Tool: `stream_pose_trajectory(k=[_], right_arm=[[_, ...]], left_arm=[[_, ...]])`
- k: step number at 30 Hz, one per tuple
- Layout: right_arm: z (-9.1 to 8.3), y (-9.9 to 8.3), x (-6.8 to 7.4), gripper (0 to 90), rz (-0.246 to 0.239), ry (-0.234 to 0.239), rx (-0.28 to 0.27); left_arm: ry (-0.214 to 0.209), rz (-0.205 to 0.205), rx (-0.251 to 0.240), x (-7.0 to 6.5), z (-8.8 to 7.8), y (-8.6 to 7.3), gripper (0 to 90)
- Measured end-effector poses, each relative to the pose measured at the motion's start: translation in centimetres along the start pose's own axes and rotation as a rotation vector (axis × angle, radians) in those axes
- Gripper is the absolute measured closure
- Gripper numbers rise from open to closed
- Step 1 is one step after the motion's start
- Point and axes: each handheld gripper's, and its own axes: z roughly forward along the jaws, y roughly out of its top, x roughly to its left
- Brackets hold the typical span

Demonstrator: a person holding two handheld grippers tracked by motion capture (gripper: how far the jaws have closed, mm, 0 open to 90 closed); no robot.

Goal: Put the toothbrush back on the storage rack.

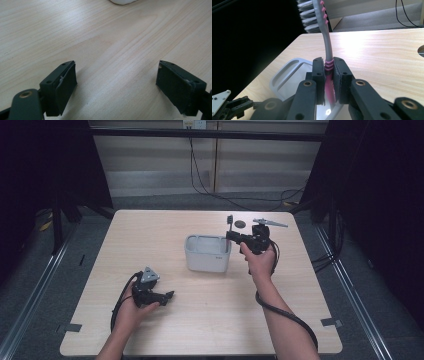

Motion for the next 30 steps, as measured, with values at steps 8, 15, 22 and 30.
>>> stream_pose_trajectory(k=[8,15,22,30], right_arm=[[-0.1,-0.3,0.1,80.3,-0.010,0.003,0.010],[0.0,-0.6,0.3,80.3,-0.025,0.005,0.018],[-0.2,-0.7,0.4,80.2,-0.038,0.002,0.019],[-0.2,-1.0,0.4,80.1,-0.046,0.004,0.022]], left_arm=[[0.001,-0.002,-0.002,0.0,0.0,0.0,16.2],[0.001,-0.005,-0.003,-0.1,0.0,0.0,16.2],[0.000,-0.006,-0.003,-0.1,0.0,0.0,16.2],[0.001,-0.003,-0.002,0.0,0.0,0.0,16.2]])
